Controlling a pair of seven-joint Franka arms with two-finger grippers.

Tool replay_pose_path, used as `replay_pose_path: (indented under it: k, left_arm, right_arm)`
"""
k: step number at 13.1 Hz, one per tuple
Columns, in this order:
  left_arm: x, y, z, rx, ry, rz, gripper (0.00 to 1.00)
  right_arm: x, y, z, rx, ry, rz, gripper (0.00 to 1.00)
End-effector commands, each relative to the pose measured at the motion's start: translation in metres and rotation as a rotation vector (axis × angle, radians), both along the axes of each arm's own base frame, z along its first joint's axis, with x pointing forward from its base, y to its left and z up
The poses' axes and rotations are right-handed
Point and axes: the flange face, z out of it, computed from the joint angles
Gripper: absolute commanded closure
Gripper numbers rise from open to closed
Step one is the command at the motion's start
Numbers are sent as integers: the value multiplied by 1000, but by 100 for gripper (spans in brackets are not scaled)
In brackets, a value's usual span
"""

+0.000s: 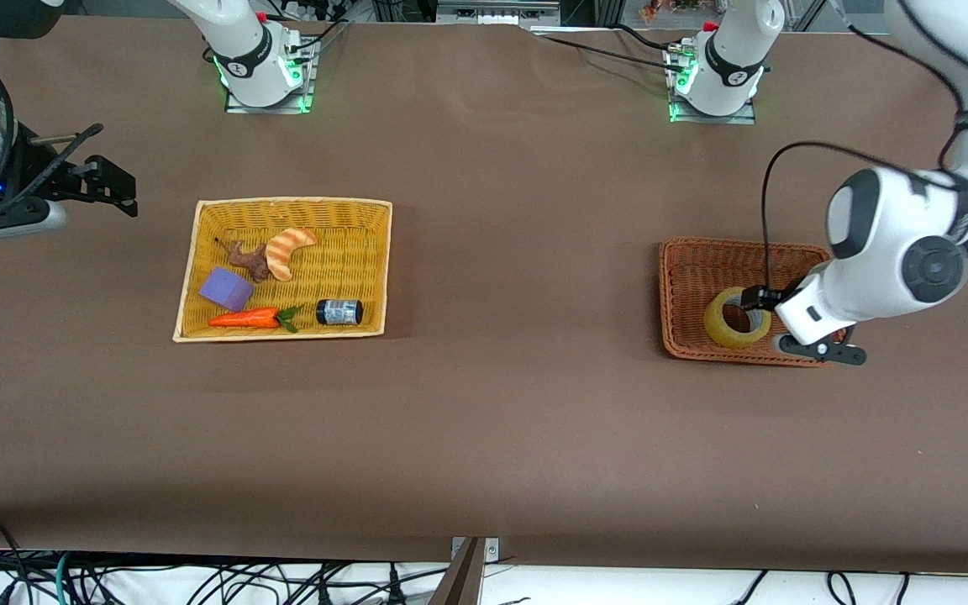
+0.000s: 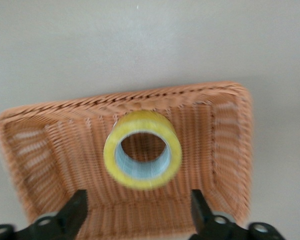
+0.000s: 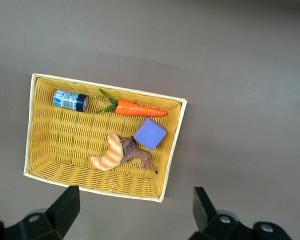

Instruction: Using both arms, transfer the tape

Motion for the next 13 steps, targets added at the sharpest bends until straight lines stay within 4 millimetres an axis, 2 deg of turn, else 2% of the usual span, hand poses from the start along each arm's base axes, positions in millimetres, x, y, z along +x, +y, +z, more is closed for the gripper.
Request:
replay_pose_path:
  k: [1,3,6,7,8,10,11,13]
  left_arm:
    - [13,-2,92,-19,9,9,0]
    - [4,-1,144,-12,-21,13,0]
    - [-25,6,213,9,-117,19,0]
    - [-35,19,233,15,-147,43,0]
    - [-49,43,251,3,-160,84,0]
    - [-78,39,240,-38,-54,96,0]
    - [-82,29,222,-28,-32,78,0]
    - [-83,24,211,-24,-50,70,0]
  right_arm:
    - [3,2,2,-10,8,0,0]
    - [3,1,3,-10,7,0,0]
    - [3,1,3,-10,7,0,0]
    - [3,1,3,-10,7,1,0]
    - [2,0,3,-10,8,-1,0]
    - [2,0,3,-12,8,0,0]
    - [3,-1,4,-11,7,-2,0]
    - [2,-5,4,-10,5,-7,0]
